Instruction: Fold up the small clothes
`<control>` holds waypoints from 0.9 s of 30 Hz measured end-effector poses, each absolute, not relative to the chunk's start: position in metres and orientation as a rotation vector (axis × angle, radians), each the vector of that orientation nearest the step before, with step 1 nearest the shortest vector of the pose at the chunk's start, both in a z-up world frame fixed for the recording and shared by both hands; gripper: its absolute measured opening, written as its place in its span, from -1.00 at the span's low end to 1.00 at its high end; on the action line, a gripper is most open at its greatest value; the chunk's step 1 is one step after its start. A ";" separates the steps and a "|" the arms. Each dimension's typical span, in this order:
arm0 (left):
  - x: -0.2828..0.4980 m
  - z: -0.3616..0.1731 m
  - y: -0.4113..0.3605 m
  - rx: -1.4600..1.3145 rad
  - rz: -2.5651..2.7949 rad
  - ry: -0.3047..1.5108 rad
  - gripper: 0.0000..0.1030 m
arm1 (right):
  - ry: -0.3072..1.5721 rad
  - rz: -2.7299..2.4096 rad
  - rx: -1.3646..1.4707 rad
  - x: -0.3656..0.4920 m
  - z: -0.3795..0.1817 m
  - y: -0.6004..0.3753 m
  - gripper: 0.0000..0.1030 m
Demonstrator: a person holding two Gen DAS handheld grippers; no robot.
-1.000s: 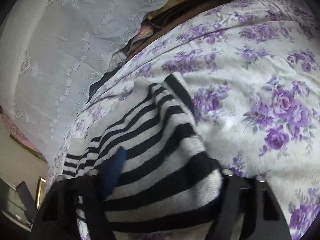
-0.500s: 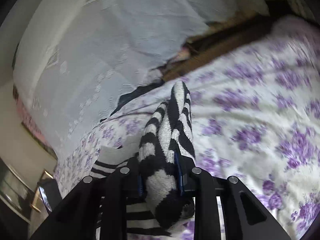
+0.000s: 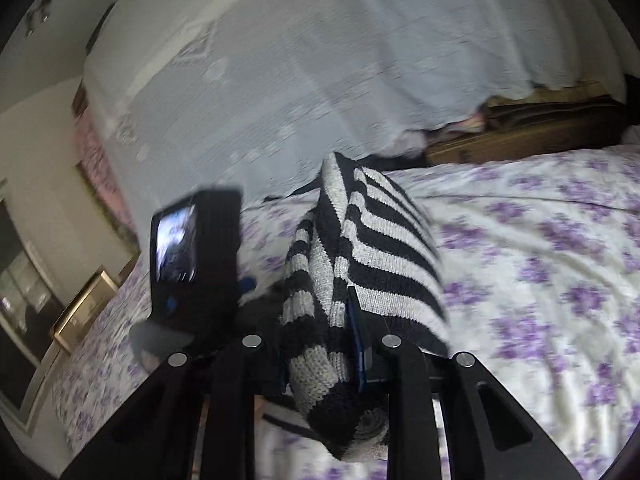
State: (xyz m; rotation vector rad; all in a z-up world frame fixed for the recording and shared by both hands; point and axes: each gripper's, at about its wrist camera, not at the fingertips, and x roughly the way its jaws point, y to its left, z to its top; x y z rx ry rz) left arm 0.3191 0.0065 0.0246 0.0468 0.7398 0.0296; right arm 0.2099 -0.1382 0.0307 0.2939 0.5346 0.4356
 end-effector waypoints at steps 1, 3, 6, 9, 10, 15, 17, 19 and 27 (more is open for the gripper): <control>0.321 0.027 0.015 0.050 0.055 0.730 0.92 | 0.535 0.445 0.286 0.212 0.032 -0.129 -0.54; 0.323 0.030 0.042 0.038 0.087 0.714 0.92 | 0.548 0.482 0.296 0.218 0.032 -0.109 -0.54; 0.324 0.028 0.073 0.020 0.134 0.705 0.92 | 0.560 0.506 0.274 0.225 0.031 -0.076 -0.54; 0.327 0.019 0.105 -0.004 0.181 0.710 0.92 | 0.586 0.536 0.286 0.234 0.023 -0.051 -0.54; 0.327 0.016 0.113 -0.013 0.189 0.713 0.92 | 0.593 0.542 0.290 0.237 0.020 -0.046 -0.54; 0.340 -0.013 0.140 0.018 0.263 0.757 0.92 | 0.652 0.543 0.258 0.244 -0.011 -0.017 -0.54; 0.349 -0.027 0.146 0.029 0.287 0.798 0.92 | 0.678 0.537 0.223 0.246 -0.022 -0.009 -0.53; 0.357 -0.037 0.154 0.003 0.297 0.849 0.92 | 0.703 0.534 0.191 0.247 -0.034 -0.003 -0.49; 0.329 -0.025 0.209 -0.289 0.228 0.826 0.92 | 0.781 0.627 0.078 0.244 -0.042 0.019 0.13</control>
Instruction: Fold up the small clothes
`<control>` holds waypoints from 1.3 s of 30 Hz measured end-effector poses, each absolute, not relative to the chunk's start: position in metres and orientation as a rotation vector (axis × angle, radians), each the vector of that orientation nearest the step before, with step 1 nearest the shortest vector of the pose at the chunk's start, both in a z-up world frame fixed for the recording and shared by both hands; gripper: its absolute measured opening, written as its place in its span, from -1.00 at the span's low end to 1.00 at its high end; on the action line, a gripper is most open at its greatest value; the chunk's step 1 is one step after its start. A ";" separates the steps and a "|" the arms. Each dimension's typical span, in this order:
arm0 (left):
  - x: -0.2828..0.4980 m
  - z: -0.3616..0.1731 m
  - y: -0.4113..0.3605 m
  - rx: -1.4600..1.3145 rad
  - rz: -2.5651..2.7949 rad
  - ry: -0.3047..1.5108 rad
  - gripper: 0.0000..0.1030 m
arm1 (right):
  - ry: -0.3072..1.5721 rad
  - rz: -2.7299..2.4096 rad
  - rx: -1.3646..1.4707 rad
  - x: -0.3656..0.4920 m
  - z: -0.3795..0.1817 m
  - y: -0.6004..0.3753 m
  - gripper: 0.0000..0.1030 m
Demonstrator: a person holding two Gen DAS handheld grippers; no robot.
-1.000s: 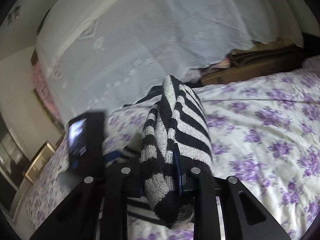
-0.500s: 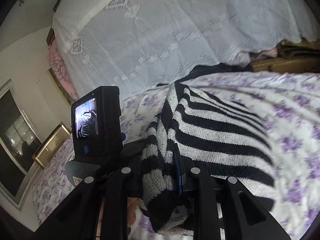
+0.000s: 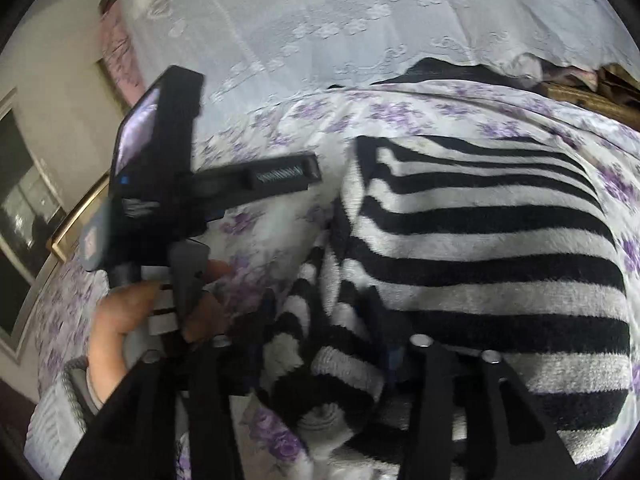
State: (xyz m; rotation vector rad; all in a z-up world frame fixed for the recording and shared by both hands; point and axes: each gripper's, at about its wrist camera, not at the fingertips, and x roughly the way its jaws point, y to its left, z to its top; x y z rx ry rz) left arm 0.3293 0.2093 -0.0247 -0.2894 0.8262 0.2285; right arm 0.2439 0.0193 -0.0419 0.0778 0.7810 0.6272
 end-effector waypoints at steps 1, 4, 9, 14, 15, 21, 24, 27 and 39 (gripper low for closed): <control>0.324 -0.023 0.209 -0.296 0.215 0.822 0.92 | 0.771 0.640 0.076 0.240 -0.036 0.016 0.13; 0.297 -0.010 0.197 -0.241 0.163 0.783 0.92 | 0.662 0.705 0.042 0.211 -0.010 -0.005 0.13; 0.267 0.022 0.158 -0.144 0.047 0.710 0.92 | 0.522 0.545 -0.051 0.199 0.019 -0.062 0.09; 0.274 -0.001 0.087 0.059 -0.021 0.792 0.92 | 0.709 0.409 0.109 0.279 -0.006 -0.095 -0.66; 0.280 -0.018 0.078 0.111 -0.002 0.838 0.92 | 0.752 0.406 0.113 0.291 -0.019 -0.094 -0.74; 0.283 -0.037 0.100 -0.045 -0.026 0.891 0.92 | 0.726 0.410 0.110 0.280 -0.024 -0.093 -0.73; 0.258 -0.028 0.100 -0.049 -0.053 0.861 0.91 | 0.647 0.459 0.080 0.245 -0.011 -0.102 -0.68; 0.240 -0.030 0.109 -0.079 -0.102 0.877 0.92 | 0.668 0.482 0.032 0.221 -0.032 -0.106 -0.65; 0.246 -0.026 0.141 -0.279 -0.224 0.952 0.92 | 0.679 0.523 0.208 0.226 -0.023 -0.158 0.81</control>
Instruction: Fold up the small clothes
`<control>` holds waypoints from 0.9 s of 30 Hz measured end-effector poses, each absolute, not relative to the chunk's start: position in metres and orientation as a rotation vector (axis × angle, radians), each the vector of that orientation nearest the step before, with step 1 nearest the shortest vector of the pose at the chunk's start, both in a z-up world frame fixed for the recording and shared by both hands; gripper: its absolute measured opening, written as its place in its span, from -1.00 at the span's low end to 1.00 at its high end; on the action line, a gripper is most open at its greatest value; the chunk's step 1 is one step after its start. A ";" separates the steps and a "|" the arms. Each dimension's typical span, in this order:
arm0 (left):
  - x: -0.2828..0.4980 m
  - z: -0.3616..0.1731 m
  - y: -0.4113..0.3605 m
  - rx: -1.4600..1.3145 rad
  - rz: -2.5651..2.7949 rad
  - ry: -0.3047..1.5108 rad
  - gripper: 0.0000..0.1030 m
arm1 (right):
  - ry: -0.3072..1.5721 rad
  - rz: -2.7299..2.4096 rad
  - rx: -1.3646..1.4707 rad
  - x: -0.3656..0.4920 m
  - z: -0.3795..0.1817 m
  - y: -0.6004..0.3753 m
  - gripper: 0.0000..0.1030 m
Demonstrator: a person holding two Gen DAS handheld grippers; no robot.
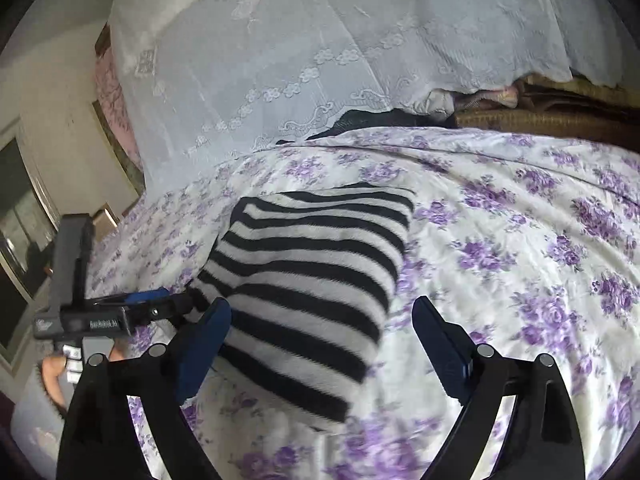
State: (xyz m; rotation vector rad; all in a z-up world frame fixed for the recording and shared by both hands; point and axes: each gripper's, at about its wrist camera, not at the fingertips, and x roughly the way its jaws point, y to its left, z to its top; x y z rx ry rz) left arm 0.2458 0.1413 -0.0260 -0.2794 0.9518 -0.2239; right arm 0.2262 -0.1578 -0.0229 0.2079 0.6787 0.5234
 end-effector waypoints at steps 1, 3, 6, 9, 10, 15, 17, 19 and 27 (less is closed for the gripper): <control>0.253 -0.031 0.143 -0.317 -0.244 0.979 0.92 | 0.696 0.531 0.238 0.231 -0.026 -0.161 0.81; 0.263 -0.038 0.141 -0.331 -0.265 1.002 0.92 | 0.754 0.566 0.317 0.245 -0.037 -0.169 0.81; 0.269 -0.041 0.135 -0.298 -0.294 0.990 0.92 | 0.824 0.613 0.414 0.264 -0.056 -0.173 0.81; 0.278 -0.043 0.138 -0.344 -0.339 0.989 0.92 | 0.899 0.662 0.529 0.285 -0.078 -0.171 0.81; 0.283 -0.043 0.137 -0.360 -0.358 0.986 0.91 | 0.905 0.666 0.539 0.289 -0.081 -0.170 0.81; 0.298 -0.048 0.121 -0.453 -0.520 1.004 0.91 | 0.927 0.729 0.498 0.308 -0.080 -0.146 0.81; 0.298 -0.051 0.107 -0.378 -0.491 1.012 0.91 | 0.938 0.740 0.464 0.314 -0.080 -0.136 0.81; 0.295 -0.051 0.104 -0.364 -0.489 1.003 0.91 | 0.942 0.750 0.438 0.317 -0.078 -0.131 0.78; 0.276 -0.042 0.108 -0.374 -0.357 0.926 -0.16 | 0.859 0.776 0.401 0.302 -0.068 -0.140 0.15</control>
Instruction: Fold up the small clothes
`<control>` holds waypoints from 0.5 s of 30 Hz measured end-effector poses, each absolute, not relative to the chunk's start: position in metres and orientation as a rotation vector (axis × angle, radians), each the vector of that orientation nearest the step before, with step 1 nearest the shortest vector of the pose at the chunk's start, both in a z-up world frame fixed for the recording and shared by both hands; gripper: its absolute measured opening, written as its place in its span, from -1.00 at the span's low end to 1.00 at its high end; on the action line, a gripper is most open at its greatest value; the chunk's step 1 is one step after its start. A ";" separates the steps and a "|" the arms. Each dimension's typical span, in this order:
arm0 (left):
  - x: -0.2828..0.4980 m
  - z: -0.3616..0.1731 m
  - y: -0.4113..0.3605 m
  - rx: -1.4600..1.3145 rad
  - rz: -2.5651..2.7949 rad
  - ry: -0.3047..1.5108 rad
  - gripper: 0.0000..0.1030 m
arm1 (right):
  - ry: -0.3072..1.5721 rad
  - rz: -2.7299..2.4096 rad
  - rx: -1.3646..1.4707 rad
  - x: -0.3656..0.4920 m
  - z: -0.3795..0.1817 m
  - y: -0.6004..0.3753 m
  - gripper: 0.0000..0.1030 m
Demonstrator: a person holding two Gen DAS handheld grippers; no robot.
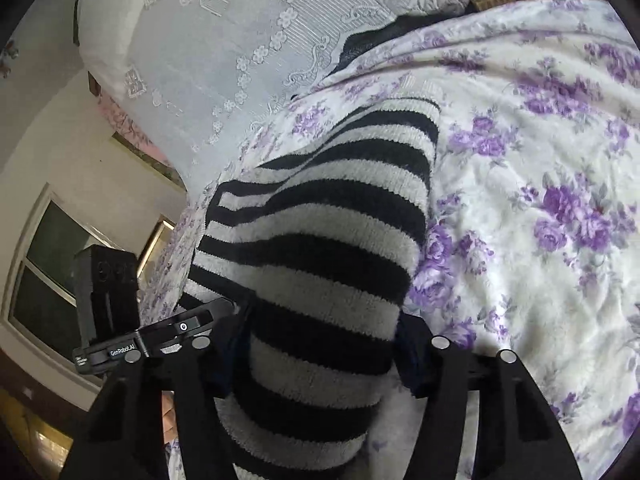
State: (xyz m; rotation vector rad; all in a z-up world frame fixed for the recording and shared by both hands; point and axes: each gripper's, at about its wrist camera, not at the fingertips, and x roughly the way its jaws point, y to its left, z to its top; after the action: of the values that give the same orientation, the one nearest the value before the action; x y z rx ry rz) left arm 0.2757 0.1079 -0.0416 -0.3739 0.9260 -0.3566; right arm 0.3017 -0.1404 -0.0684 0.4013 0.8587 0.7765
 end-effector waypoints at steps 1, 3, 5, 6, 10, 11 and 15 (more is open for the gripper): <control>0.272 -0.039 0.109 -0.362 -0.349 0.918 -0.21 | 0.843 0.777 0.379 0.298 -0.063 -0.137 0.15; 0.261 -0.029 0.105 -0.317 -0.337 0.903 -0.25 | 0.825 0.782 0.367 0.289 -0.053 -0.133 0.12; 0.252 -0.023 0.107 -0.312 -0.341 0.898 -0.26 | 0.816 0.784 0.369 0.283 -0.045 -0.131 0.11; 0.247 -0.020 0.110 -0.320 -0.342 0.893 -0.26 | 0.811 0.787 0.370 0.279 -0.041 -0.128 0.11; 0.222 -0.007 0.126 -0.336 -0.325 0.855 -0.27 | 0.801 0.816 0.362 0.265 -0.029 -0.110 0.11; 0.213 -0.002 0.132 -0.340 -0.315 0.841 -0.27 | 0.797 0.827 0.358 0.261 -0.025 -0.106 0.11; 0.178 0.015 0.161 -0.355 -0.272 0.795 -0.27 | 0.777 0.896 0.330 0.240 -0.006 -0.073 0.11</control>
State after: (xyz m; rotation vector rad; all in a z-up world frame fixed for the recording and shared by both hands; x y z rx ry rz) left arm 0.1776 0.1608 0.0155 -0.3546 0.7955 -0.2723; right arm 0.2396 -0.0731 -0.0065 0.3301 0.7768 0.8956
